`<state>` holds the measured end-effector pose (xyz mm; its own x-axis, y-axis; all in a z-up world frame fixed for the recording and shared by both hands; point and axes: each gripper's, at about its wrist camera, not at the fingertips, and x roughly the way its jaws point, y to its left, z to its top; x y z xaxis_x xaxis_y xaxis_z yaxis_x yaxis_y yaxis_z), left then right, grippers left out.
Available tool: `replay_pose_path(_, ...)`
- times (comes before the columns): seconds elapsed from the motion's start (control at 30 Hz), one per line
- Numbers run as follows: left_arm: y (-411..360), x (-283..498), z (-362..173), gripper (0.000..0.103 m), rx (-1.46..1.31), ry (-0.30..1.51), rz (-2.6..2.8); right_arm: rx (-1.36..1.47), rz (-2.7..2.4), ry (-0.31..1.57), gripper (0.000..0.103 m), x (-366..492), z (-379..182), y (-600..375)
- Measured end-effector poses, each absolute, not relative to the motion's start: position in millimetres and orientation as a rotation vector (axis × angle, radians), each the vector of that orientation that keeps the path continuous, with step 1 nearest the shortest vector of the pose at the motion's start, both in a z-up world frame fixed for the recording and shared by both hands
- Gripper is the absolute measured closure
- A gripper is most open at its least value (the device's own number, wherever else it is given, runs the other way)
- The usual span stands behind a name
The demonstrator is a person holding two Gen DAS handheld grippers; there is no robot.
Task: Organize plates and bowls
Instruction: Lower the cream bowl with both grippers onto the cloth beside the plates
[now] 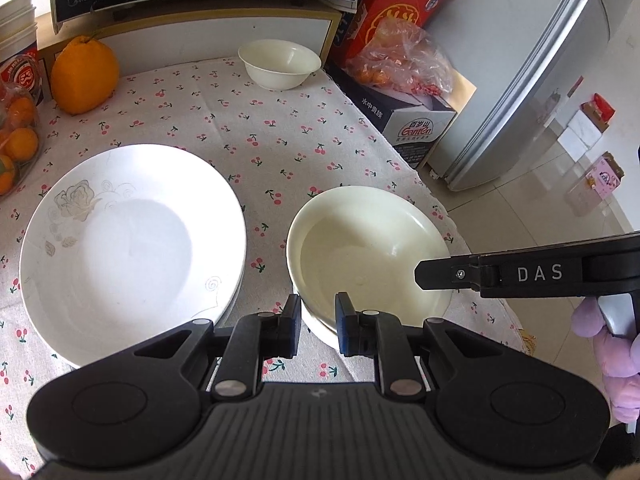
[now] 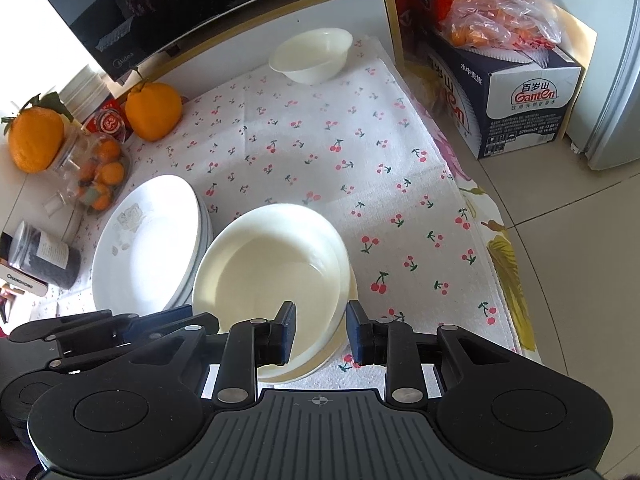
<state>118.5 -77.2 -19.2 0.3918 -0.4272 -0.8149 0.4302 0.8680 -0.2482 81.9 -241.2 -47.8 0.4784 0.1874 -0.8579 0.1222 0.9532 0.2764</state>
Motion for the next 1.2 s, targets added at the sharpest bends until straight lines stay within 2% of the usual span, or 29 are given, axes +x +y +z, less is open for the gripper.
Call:
replay_pose_path(0.97,-80.9,118.5,-25.5,0.087,0.026,1.06,-0.551,0.267,0.047,1.124,0.073,87.4,-60.6,-237.5)
replay_pose_path(1.1,-81.4,118.8,-25.1,0.079,0.029,1.059,-0.556,0.276,0.046,1.132,0.073,87.9,-61.5,-238.5)
replay_pose_path(1.17,-81.3,118.5,-24.6,0.077,0.031,1.053,-0.559,0.297,0.048,1.135,0.061,88.7,-61.7,-241.4)
replay_pose_path(1.2,-81.2,118.2,-24.3,0.077,0.031,1.051,-0.561,0.311,0.048,1.134,0.059,89.1,-61.5,-243.3)
